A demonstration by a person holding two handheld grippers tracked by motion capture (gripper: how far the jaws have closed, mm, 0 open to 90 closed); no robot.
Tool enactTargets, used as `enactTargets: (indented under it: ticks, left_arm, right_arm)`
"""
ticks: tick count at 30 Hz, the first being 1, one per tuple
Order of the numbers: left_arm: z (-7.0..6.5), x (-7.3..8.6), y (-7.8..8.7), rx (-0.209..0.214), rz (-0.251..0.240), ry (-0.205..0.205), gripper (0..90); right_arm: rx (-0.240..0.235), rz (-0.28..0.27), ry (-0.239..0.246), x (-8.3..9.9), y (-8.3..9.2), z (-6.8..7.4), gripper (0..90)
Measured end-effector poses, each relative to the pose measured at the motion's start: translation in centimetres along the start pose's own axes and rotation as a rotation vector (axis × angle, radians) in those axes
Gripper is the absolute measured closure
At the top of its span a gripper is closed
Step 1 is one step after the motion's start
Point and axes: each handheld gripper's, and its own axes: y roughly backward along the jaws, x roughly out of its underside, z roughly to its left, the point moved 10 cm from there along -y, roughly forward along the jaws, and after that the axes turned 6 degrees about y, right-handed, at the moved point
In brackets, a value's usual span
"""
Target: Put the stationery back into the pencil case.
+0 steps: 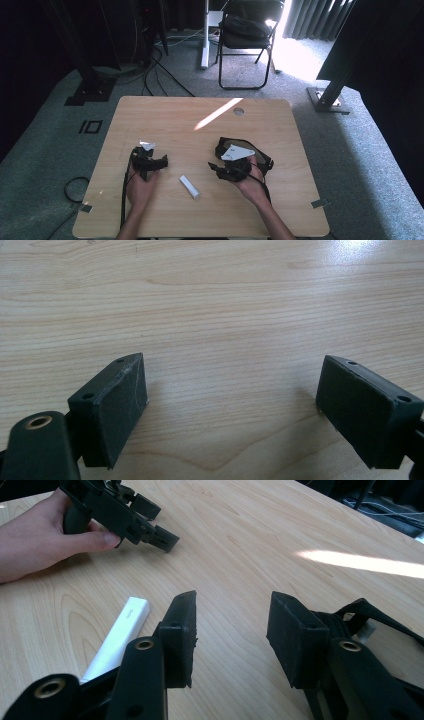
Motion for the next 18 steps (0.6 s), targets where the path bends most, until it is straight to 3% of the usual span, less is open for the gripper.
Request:
enactTargets:
  ticks: [18]
  left_arm:
    - [0.0, 0.0, 0.0, 0.000, 0.000, 0.000, 13.3]
  right_arm:
    - [-0.036, 0.014, 0.005, 0.2, -1.3, 1.8, 53.7]
